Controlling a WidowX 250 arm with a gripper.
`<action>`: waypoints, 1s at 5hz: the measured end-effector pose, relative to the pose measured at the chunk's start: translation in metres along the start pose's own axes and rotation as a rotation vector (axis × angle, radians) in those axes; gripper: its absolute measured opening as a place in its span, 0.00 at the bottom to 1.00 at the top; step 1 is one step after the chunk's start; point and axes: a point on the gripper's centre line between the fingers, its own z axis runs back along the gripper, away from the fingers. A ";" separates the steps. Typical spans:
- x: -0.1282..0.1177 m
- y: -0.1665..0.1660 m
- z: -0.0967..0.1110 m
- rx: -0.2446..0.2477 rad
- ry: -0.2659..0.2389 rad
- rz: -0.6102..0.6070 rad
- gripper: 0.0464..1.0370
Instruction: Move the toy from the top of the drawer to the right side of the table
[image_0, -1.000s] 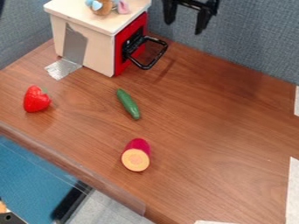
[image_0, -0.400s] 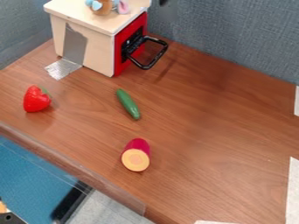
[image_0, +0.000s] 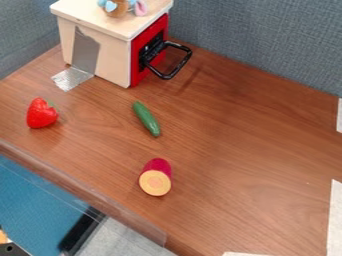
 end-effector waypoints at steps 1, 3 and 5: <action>-0.005 0.019 0.002 0.009 0.007 0.020 0.96; -0.011 0.034 0.001 0.062 0.033 -0.024 0.96; -0.022 0.038 -0.017 0.111 0.096 -0.040 0.96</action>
